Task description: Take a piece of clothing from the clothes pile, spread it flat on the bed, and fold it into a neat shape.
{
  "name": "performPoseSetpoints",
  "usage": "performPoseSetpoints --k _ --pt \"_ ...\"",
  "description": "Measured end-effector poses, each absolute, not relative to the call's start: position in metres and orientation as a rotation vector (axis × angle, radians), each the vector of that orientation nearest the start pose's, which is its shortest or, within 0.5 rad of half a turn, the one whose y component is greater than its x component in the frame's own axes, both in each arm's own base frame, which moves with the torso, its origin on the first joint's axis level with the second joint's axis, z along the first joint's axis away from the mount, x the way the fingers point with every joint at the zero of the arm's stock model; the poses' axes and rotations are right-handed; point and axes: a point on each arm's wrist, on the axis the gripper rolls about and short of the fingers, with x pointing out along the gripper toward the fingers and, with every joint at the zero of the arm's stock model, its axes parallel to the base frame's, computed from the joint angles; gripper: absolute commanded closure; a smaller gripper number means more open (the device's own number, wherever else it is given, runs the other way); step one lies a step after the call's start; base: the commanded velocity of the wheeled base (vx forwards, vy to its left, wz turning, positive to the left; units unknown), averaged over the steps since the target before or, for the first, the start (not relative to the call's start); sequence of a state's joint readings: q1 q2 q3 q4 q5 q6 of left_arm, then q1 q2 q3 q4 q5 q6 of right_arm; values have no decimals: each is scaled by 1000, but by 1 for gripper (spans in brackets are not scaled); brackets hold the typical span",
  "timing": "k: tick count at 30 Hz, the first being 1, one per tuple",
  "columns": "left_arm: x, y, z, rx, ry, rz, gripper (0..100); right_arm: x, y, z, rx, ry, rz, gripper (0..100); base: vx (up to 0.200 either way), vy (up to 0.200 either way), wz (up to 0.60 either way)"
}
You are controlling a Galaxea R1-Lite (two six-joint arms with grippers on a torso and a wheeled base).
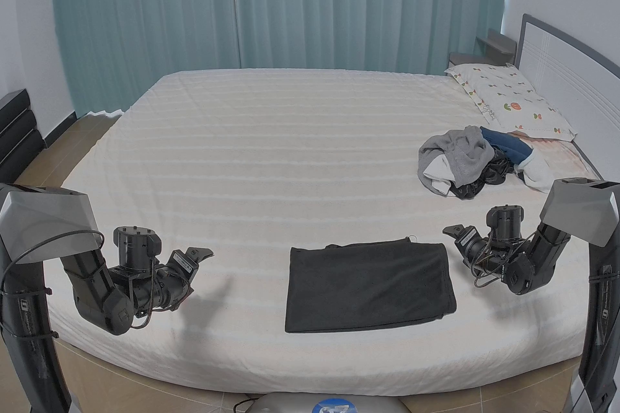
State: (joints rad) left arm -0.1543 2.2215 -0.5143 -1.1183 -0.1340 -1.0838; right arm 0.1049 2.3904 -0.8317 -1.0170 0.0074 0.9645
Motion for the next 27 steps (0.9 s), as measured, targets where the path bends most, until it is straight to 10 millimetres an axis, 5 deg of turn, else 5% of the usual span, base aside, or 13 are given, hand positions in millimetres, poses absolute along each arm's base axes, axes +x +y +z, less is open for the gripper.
performPoseSetpoints --k 14,27 --pt "314 -58 -1 -1036 689 49 0 379 41 -15 918 543 -154 0 0 0 0" --pt "308 -72 -1 -1019 721 12 0 378 42 -16 916 549 -151 0 0 -200 0"
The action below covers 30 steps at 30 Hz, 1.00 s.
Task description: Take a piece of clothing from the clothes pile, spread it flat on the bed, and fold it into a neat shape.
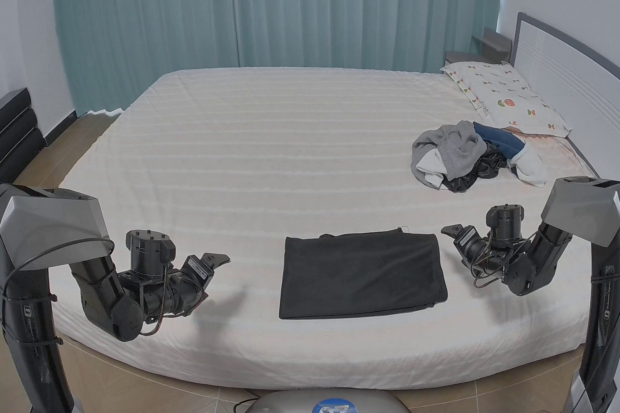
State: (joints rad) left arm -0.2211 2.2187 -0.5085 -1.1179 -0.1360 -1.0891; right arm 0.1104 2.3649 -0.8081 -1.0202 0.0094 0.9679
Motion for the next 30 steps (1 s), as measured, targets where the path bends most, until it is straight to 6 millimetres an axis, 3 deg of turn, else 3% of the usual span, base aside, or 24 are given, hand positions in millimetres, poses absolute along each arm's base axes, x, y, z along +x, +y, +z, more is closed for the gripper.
performPoseSetpoints --k 14,30 --pt "306 -75 -2 -1010 728 6 0 376 44 -17 913 557 -150 0 0 -200 0" --pt "317 -80 0 -921 692 -44 0 374 50 -15 909 562 -134 0 0 0 0"
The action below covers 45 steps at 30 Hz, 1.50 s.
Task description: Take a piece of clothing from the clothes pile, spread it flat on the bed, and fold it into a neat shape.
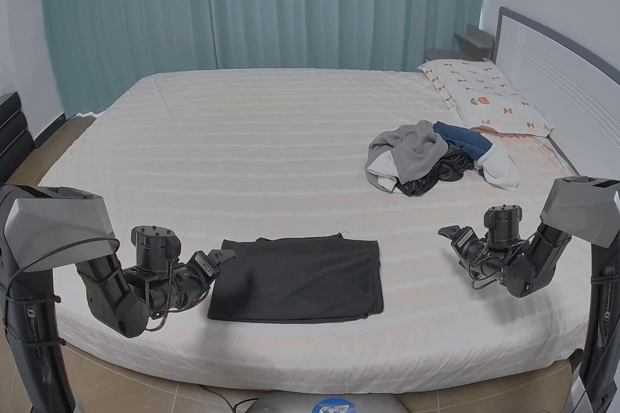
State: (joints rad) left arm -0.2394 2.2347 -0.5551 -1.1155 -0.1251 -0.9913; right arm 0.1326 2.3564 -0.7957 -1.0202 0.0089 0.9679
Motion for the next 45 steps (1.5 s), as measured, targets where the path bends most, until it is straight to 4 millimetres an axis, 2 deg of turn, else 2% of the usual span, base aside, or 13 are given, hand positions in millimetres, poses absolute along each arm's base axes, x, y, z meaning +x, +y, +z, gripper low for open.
performPoseSetpoints --k 11,20,27,28,45 --pt "342 -82 -18 -678 626 -45 0 373 53 -14 907 565 -127 0 0 0 0" --pt "354 -89 -35 -667 599 -82 0 375 55 -13 907 560 -120 0 0 0 0" --pt "354 -91 -44 -665 608 -82 0 374 58 -13 904 563 -112 0 0 0 0" --pt "354 -91 -44 -666 611 -81 100 374 58 -13 904 562 -112 0 0 0 0" --pt "352 -89 -47 -684 595 -6 100 373 57 -14 904 567 -116 0 0 0 0"
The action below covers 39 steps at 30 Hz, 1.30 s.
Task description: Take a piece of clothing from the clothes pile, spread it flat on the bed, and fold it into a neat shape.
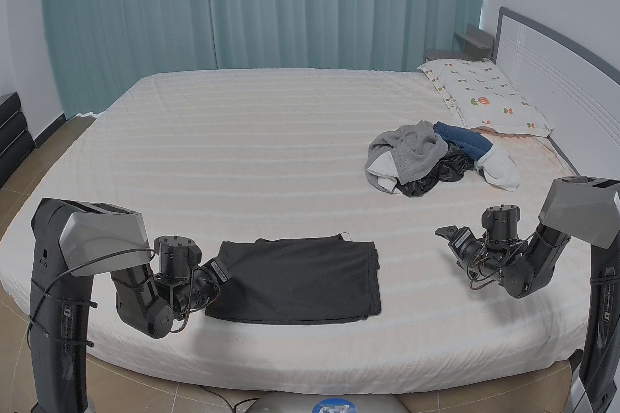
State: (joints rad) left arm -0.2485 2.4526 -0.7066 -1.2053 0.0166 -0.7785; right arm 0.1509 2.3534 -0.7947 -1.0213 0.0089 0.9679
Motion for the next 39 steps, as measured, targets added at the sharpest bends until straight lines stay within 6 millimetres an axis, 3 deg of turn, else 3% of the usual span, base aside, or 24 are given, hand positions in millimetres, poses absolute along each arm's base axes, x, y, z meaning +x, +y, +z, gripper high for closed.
performPoseSetpoints --k 26,39 --pt "353 -91 -44 -723 545 32 100 372 56 -14 904 570 -120 0 0 0 0" --pt "347 -87 -40 -730 553 44 100 372 55 -15 903 574 -124 0 0 200 0"
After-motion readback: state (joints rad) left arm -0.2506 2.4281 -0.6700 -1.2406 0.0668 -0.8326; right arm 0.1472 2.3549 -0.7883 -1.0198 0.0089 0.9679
